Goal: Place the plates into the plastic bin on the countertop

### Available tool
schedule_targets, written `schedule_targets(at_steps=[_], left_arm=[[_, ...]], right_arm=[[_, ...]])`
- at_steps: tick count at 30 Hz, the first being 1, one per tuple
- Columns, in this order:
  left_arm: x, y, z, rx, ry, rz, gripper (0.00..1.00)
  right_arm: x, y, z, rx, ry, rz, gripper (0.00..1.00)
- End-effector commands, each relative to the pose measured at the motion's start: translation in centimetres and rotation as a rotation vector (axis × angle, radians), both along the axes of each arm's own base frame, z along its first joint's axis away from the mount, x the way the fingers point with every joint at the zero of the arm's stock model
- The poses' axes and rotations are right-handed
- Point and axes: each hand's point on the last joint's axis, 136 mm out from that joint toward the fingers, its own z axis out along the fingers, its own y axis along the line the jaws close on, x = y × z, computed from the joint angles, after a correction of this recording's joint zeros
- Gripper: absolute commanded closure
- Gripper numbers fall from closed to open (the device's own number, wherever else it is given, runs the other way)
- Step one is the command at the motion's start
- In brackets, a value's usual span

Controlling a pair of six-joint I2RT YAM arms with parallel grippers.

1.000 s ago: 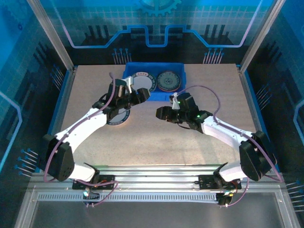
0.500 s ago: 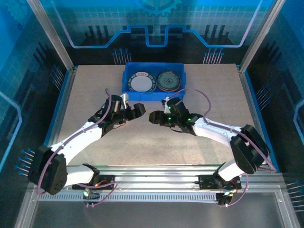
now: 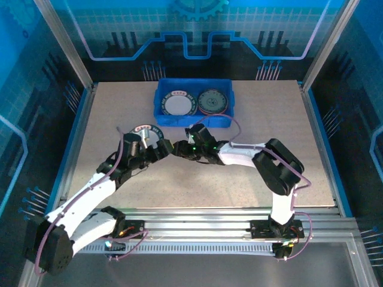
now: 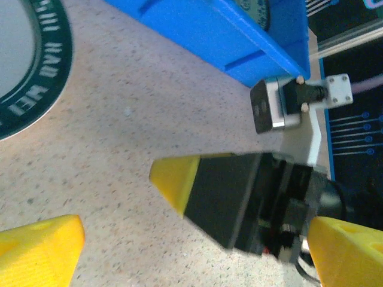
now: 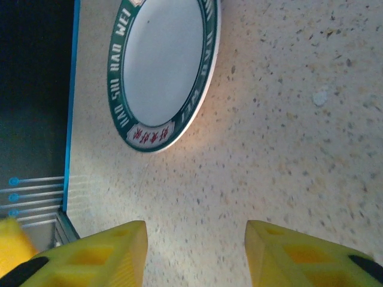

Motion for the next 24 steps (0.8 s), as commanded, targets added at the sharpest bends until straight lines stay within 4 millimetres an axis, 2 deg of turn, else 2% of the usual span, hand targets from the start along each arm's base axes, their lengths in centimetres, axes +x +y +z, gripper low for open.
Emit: schedule_targets(at_steps=[1,6,14,24], left_arm=[[-1.6,1.3,-1.3,-0.024,0.063,0.049,0.04],[-3.3,3.1,-3.0,-0.043,0.098,0.112,0.04],[-4.0,4.5,-3.9,-0.097,0.082,0.172,0.05],[-4.0,5.4,-4.6,-0.095,0.087,0.201,0.05]], right_arm=[[1.1,2.3,0.4,0.055,0.007,0.009,0.54],[2.5,3.9,-1.0,0.058,0.035,0.0,0.58],[4.3,5.4,-2.6,0.039,0.058,-0.003,0.61],[5.3,5.5,-4.7,-0.037,0.101,-0.025,0.62]])
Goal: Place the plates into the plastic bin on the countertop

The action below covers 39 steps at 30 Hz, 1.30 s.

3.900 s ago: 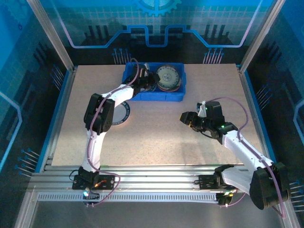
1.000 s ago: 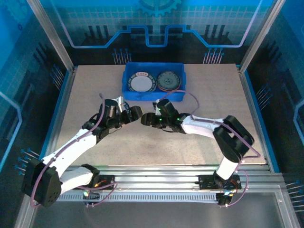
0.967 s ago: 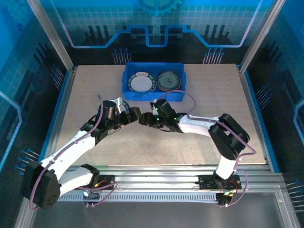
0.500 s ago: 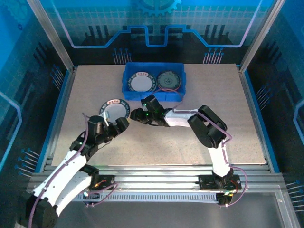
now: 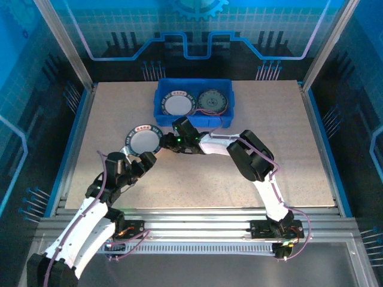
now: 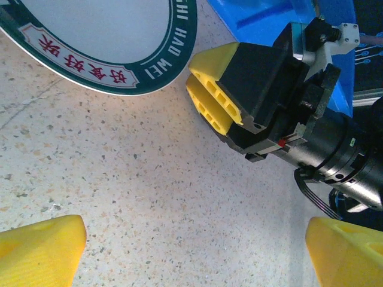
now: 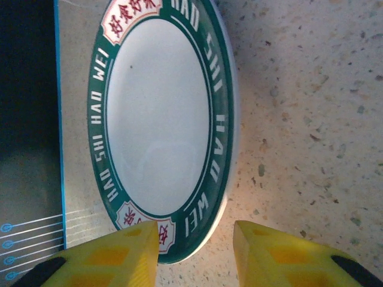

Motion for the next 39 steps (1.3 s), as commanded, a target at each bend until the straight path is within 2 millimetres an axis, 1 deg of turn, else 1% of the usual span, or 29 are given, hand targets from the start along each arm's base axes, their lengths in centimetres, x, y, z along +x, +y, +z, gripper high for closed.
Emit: schedule_targets(at_steps=[1,8,10,11,19,23,28,32,35,39], left_arm=[[-0.4,0.0,-0.6,-0.018,0.015,-0.005,0.05],[-0.4,0.3,-1.1,-0.017,0.022,0.006,0.05],[-0.4,0.4,-1.1,-0.016,0.021,0.006,0.05],[-0.4,0.5,-1.2,-0.014,0.022,0.008,0.05],[-0.4,0.8,-1.5,-0.011,0.028,0.019,0.05],[-0.4,1.0,-1.7,-0.011,0.03,0.025,0.04],[-0.4,1.0,-1.8,-0.01,0.035,0.025,0.05],[-0.4,1.2,-1.9,-0.006,0.034,0.028,0.04],[-0.4,1.3,-1.8,-0.003,0.029,0.029,0.05],[-0.3,1.3,-1.7,0.003,0.024,0.025,0.05]], right_arm=[[0.2,0.1,-1.4,-0.037,0.031,-0.007,0.62],[0.8,1.0,-2.0,-0.039,0.043,-0.001,0.63],[1.1,1.3,-1.5,-0.024,0.038,-0.007,0.64],[1.0,1.2,-2.8,-0.038,0.053,-0.008,0.64],[1.2,1.7,-3.6,-0.06,0.065,-0.007,0.68],[1.2,1.5,-4.4,-0.071,0.08,-0.012,0.73],[1.0,1.5,-5.0,-0.072,0.096,-0.014,0.77],[0.9,1.4,-5.3,-0.072,0.099,-0.018,0.82],[0.9,1.2,-5.2,-0.064,0.096,-0.021,0.88],[0.9,1.2,-3.8,-0.048,0.063,-0.004,0.97]])
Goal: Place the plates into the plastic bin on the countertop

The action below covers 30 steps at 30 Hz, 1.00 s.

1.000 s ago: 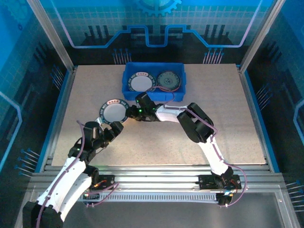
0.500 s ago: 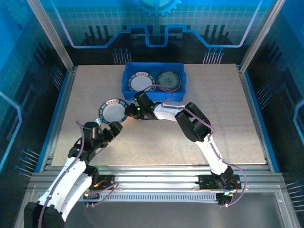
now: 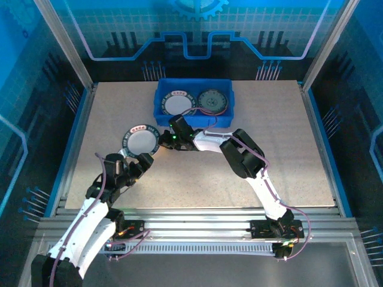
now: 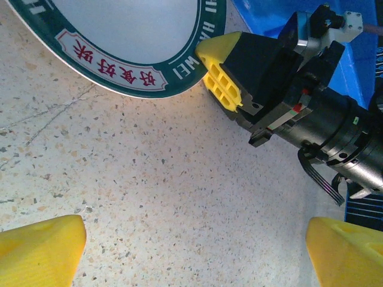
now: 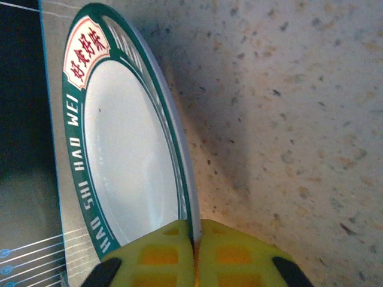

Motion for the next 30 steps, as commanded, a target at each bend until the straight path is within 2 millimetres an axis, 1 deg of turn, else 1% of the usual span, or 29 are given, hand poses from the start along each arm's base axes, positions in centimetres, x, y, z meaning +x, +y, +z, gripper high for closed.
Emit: schedule_targets(at_steps=[1,3,4,7,11,14,18,19,23,27,30], left_arm=[[-0.1,-0.1,0.0,0.008,-0.014,-0.024,0.05],[0.0,0.0,0.2,0.016,-0.017,-0.03,0.05],[0.1,0.0,0.4,0.022,-0.022,-0.034,0.04],[0.5,-0.2,1.1,0.032,-0.036,-0.049,0.05],[1.1,-0.3,1.8,0.045,-0.045,-0.064,0.05],[1.7,-0.4,2.2,0.047,-0.057,-0.07,0.05],[2.4,-0.6,2.7,0.045,-0.069,-0.079,0.05],[2.5,-0.7,2.6,0.045,-0.068,-0.083,0.05],[3.2,-1.0,2.8,0.033,-0.085,-0.094,0.05],[4.0,-1.6,3.0,-0.004,-0.114,-0.102,0.07],[4.7,-2.0,3.0,-0.03,-0.118,-0.103,0.1]], right_arm=[[-1.4,-0.8,-1.6,-0.049,0.017,0.024,0.99],[-1.7,-1.1,-0.7,-0.038,0.006,0.031,1.0],[-1.7,-1.3,0.7,-0.022,-0.01,0.032,1.0],[-2.7,-2.8,2.6,0.0,-0.023,0.034,1.0],[-4.8,-5.8,4.7,0.013,-0.032,0.039,1.0],[-6.6,-8.4,5.8,0.014,-0.03,0.04,1.0],[-8.8,-12.3,6.6,0.015,-0.026,0.025,1.0],[-9.3,-13.2,7.2,0.024,-0.029,0.018,1.0],[-10.8,-16.1,8.6,0.078,-0.014,-0.002,1.0],[-11.6,-17.4,10.2,0.113,-0.026,0.009,1.0],[-12.1,-17.5,11.1,0.138,-0.032,0.033,1.0]])
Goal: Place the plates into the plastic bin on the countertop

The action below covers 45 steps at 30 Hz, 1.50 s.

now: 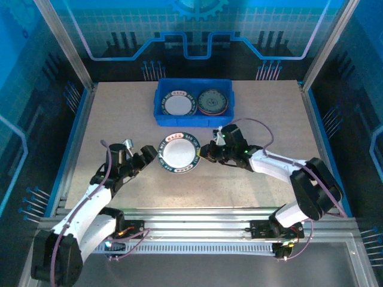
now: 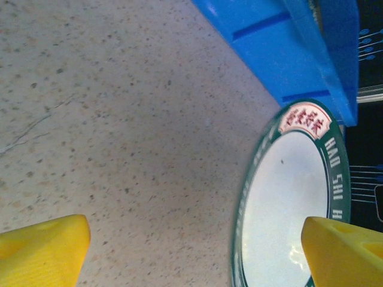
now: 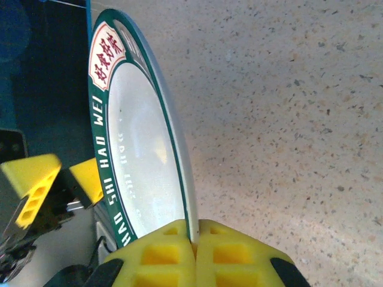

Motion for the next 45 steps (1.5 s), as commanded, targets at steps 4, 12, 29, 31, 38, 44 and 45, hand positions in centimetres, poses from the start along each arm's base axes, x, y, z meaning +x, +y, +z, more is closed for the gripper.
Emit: schedule_targets(at_steps=[4,12,29,31,38,44,45], left_arm=[[2.2,-1.2,1.8,-0.076,-0.07,-0.034,0.17],[2.9,-1.7,2.3,-0.117,-0.088,-0.042,0.36],[3.1,-2.7,3.0,-0.147,-0.113,-0.072,1.0],[3.2,-2.7,2.9,-0.15,-0.112,-0.072,1.0],[3.4,-3.4,4.1,-0.195,-0.159,-0.098,1.0],[3.4,-3.3,4.2,-0.178,-0.163,-0.101,1.0],[3.4,-3.3,4.3,-0.173,-0.165,-0.1,1.0]], right_arm=[[-1.3,0.7,2.3,0.069,-0.03,0.096,1.0],[-1.0,1.3,2.5,0.109,-0.028,0.106,1.0],[1.5,4.6,2.7,0.224,-0.002,0.121,1.0],[1.7,4.8,2.8,0.231,-0.005,0.12,1.0],[2.5,5.6,3.5,0.245,-0.016,0.128,0.7],[3.2,5.7,3.3,0.249,-0.01,0.104,1.0],[3.4,5.5,3.4,0.24,-0.014,0.097,1.0]])
